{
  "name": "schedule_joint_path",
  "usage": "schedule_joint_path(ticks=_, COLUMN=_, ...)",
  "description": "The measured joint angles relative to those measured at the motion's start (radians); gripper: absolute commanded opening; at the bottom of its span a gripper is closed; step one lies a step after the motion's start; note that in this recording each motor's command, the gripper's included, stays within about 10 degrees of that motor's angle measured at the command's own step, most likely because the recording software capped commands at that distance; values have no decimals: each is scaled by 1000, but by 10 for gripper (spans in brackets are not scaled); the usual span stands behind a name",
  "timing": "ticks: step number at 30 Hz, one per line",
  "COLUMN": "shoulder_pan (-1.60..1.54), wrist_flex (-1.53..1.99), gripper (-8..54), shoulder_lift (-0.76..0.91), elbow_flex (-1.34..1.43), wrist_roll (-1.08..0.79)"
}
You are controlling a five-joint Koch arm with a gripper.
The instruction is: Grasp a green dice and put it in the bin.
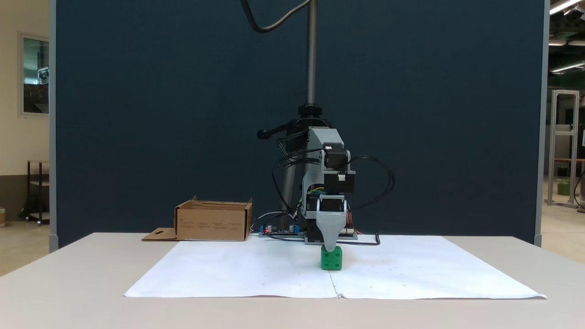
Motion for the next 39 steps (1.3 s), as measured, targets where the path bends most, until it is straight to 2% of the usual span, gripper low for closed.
schedule_joint_path(ticks=30, shoulder_pan=12, wrist_flex=-107, gripper=379, shoulder_lift=-137, elbow_flex=0, wrist_roll=0)
schedule_joint_path(ticks=33, shoulder_pan=15, wrist_flex=-112, gripper=340, shoulder_lift=-137, elbow_flex=0, wrist_roll=0)
schedule_joint_path(ticks=37, shoulder_pan=23, wrist_flex=-114, gripper=339, shoulder_lift=-137, elbow_flex=0, wrist_roll=0)
schedule_joint_path(ticks=39, shoulder_pan=25, wrist_flex=-121, gripper=292, shoulder_lift=-137, elbow_flex=0, wrist_roll=0)
